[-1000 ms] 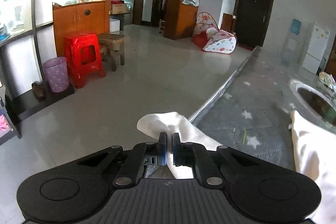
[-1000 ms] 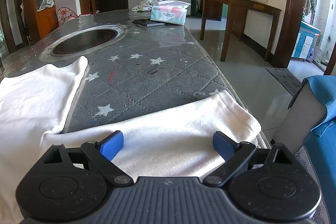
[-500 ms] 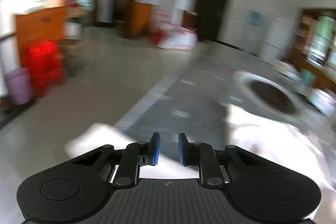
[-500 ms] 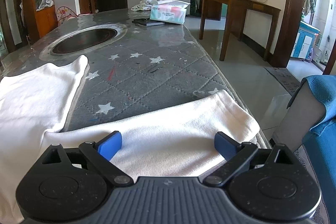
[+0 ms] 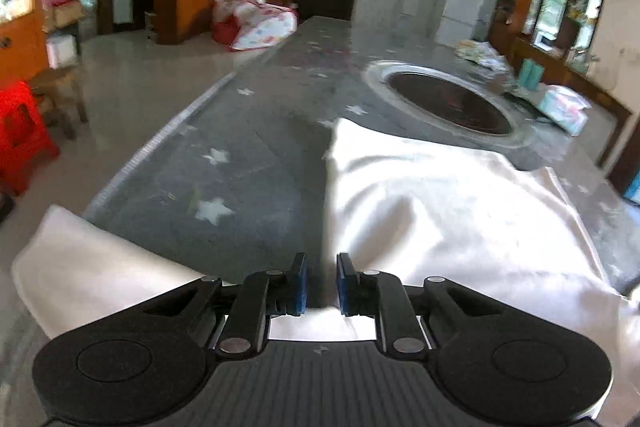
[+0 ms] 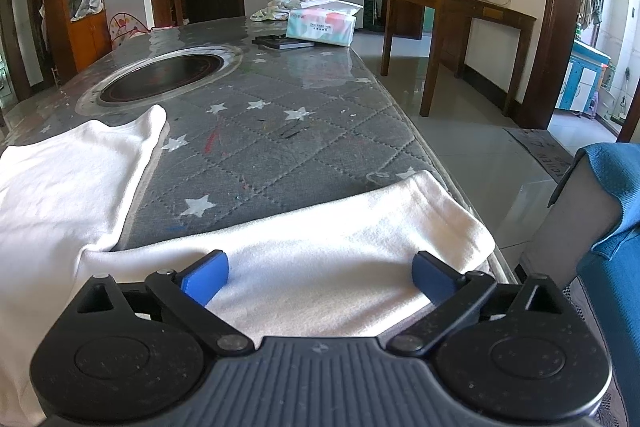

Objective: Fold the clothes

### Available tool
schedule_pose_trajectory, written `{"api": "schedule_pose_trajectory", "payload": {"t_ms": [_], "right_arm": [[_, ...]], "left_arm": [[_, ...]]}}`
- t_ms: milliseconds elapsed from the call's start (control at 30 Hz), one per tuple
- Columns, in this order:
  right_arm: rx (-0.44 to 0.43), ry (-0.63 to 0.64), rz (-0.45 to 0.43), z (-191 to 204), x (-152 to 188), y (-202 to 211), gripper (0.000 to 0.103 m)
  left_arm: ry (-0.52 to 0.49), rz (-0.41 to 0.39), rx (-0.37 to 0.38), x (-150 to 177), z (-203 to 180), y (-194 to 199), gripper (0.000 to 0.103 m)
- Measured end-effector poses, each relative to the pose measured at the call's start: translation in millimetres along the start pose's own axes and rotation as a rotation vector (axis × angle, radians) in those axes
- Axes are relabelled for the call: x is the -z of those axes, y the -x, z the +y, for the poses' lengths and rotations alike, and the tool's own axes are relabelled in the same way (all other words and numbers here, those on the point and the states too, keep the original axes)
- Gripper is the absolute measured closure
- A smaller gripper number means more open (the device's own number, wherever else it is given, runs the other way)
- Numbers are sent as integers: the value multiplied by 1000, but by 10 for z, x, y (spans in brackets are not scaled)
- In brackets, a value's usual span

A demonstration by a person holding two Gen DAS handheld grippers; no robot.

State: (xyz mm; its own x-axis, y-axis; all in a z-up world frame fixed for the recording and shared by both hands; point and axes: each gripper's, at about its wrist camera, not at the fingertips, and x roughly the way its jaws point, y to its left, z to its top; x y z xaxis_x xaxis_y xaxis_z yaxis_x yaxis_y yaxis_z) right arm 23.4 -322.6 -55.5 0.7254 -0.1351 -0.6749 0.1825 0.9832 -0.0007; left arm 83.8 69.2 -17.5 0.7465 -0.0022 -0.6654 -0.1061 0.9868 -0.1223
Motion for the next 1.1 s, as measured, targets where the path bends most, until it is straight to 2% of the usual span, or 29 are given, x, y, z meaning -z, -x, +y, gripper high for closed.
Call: {"api": "schedule_pose_trajectory", "payload": {"t_ms": [167, 267, 433, 567, 700, 767, 800, 933, 1100], "right_arm": [[1, -2, -1, -3, -3, -7, 2], [1, -2, 0, -4, -5, -13, 2], [-2, -4, -2, -23, -3, -24, 0], [-2, -5, -8, -34, -3, -24, 0], [23, -25, -36, -106, -5, 21, 5], [45, -66, -56, -221, -16, 62, 9], [58, -89, -61, -290, -20, 73, 10], [115, -143, -54, -498, -11, 49, 18], [151, -177, -48, -639, 34, 11, 29]], "left_arm": [[-26, -17, 49, -126, -174, -60, 86], [-39, -10, 70, -205, -266, -236, 86], [-32, 17, 13, -264, -177, -432, 86], [-15, 19, 35, -242, -116, -299, 85], [-42, 15, 112, -155, -171, -32, 79], [-76, 8, 151, -75, -237, 113, 69], [-92, 6, 171, -30, -274, 178, 68], [-151, 25, 257, 155, -440, 331, 67], [-217, 79, 330, 395, -616, 399, 67]]}}
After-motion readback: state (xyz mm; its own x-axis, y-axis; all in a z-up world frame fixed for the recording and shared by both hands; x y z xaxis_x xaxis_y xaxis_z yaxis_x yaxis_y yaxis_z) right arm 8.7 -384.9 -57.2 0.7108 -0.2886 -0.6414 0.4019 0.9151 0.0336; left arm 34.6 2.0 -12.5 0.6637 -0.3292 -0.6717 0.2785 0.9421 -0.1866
